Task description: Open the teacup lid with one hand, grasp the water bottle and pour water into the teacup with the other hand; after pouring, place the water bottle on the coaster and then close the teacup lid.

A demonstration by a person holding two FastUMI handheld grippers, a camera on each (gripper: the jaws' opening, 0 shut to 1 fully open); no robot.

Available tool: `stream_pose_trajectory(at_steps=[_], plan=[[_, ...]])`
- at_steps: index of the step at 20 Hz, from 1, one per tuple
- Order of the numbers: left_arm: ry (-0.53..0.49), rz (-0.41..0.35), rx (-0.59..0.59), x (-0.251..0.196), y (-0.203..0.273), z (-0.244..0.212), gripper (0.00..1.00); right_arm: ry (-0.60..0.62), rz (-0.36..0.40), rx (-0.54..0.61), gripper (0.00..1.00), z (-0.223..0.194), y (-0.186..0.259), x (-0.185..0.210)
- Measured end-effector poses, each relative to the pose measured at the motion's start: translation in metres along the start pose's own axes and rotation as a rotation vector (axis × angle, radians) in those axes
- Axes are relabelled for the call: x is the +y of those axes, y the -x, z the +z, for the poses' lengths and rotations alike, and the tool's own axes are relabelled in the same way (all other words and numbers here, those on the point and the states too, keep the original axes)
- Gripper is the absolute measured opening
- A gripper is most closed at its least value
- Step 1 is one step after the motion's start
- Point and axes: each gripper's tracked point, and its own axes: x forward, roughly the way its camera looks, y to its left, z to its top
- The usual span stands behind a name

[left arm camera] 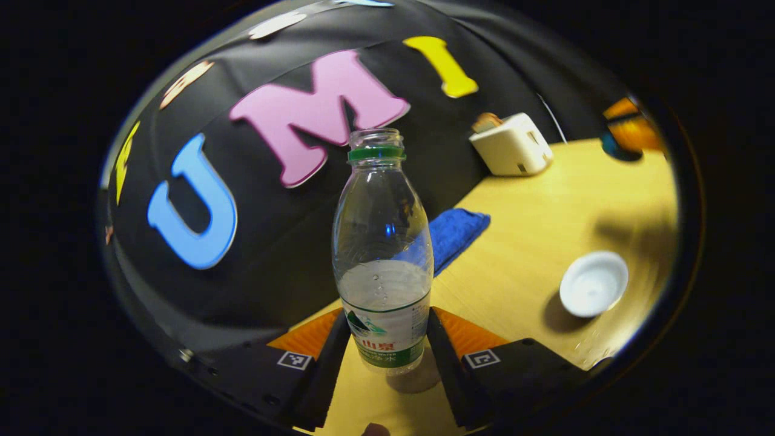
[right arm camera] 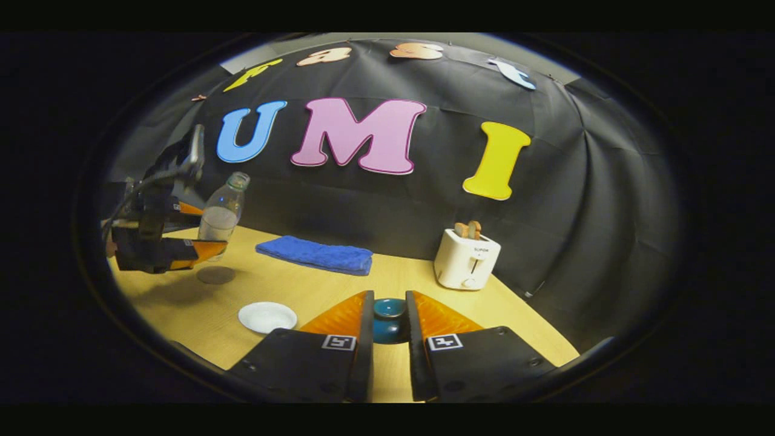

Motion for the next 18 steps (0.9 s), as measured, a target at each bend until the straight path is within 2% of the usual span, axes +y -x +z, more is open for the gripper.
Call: stream_pose_trajectory(at_steps=[1,2,5,7,8,9,11,12,13,14,15,16,17,18], plan=[[0.071,0.000,-0.013,0.005,-0.004,-0.001,0.76,-0.007,0.000,0.003,0.28,0.000,-0.001,0.005],[0.137,0.005,-0.024,0.014,-0.004,-0.006,0.76,-0.010,-0.002,0.004,0.23,0.000,-0.002,0.008],[0.309,-0.003,-0.031,0.027,-0.016,-0.021,0.76,-0.005,-0.012,0.007,0.23,-0.002,-0.003,0.013],[0.403,-0.003,-0.014,0.035,-0.024,-0.038,0.76,-0.004,-0.018,0.017,0.33,-0.006,-0.004,0.017],[0.434,-0.003,-0.007,0.037,-0.028,-0.047,0.76,-0.004,-0.021,0.020,0.23,-0.007,-0.005,0.018],[0.455,-0.006,-0.002,0.036,-0.030,-0.053,0.76,-0.005,-0.024,0.022,0.33,-0.008,-0.004,0.019],[0.476,-0.011,0.015,0.035,-0.035,-0.063,0.76,-0.006,-0.027,0.026,0.34,-0.010,-0.006,0.022],[0.488,-0.011,0.021,0.032,-0.035,-0.067,0.76,-0.007,-0.027,0.027,0.28,-0.010,-0.007,0.024],[0.501,-0.011,0.024,0.032,-0.036,-0.069,0.76,-0.008,-0.028,0.029,0.28,-0.010,-0.007,0.025],[0.511,-0.009,0.024,0.031,-0.037,-0.071,0.76,-0.010,-0.027,0.030,0.34,-0.010,-0.008,0.027],[0.513,-0.003,0.025,0.033,-0.038,-0.073,0.76,-0.010,-0.028,0.029,0.28,-0.010,-0.009,0.028],[0.513,-0.003,0.026,0.032,-0.038,-0.074,0.77,-0.010,-0.027,0.030,0.34,-0.010,-0.010,0.028],[0.513,-0.008,0.029,0.031,-0.038,-0.075,0.77,-0.009,-0.026,0.031,0.23,-0.011,-0.011,0.030],[0.512,-0.012,0.038,0.029,-0.040,-0.077,0.77,-0.009,-0.025,0.034,0.28,-0.011,-0.012,0.031]])
